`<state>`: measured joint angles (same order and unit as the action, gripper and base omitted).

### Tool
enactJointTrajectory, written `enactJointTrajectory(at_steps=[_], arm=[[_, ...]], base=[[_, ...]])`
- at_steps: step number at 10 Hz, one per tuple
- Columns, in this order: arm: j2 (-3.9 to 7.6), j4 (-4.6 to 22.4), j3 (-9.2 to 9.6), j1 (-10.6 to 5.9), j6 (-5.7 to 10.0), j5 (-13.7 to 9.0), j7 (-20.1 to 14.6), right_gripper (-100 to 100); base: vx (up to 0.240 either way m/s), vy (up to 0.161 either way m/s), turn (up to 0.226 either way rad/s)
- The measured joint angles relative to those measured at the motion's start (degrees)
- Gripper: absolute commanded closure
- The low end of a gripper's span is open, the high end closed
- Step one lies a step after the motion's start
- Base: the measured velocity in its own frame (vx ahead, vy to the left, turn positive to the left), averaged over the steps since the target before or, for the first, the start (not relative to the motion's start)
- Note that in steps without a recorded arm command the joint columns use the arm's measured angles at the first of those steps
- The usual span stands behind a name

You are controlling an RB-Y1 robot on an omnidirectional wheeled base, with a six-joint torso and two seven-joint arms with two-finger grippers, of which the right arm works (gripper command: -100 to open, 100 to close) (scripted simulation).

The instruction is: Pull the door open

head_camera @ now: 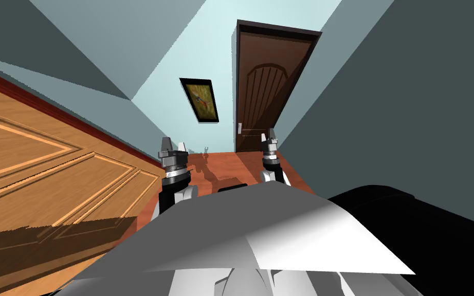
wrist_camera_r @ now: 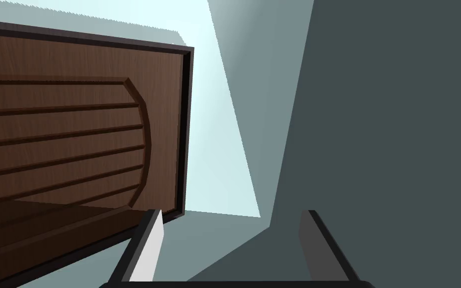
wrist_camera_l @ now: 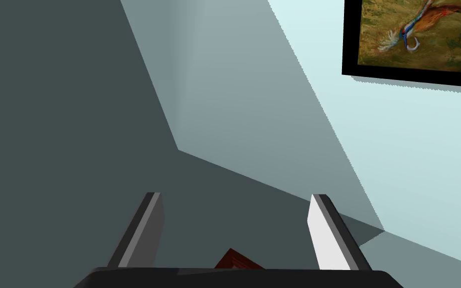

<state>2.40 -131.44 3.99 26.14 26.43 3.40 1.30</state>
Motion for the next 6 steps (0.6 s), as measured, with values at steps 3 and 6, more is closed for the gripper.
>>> enactJointTrajectory(at_steps=[3,6], arm=[[0.51,1.25,0.06,-0.35,0.08,1.65,0.82,-100],[0.91,3.19,0.35,-1.01,0.23,4.07,2.12,-100]], base=[[0.179,0.013,-0.071],[0.188,0.029,-0.097]])
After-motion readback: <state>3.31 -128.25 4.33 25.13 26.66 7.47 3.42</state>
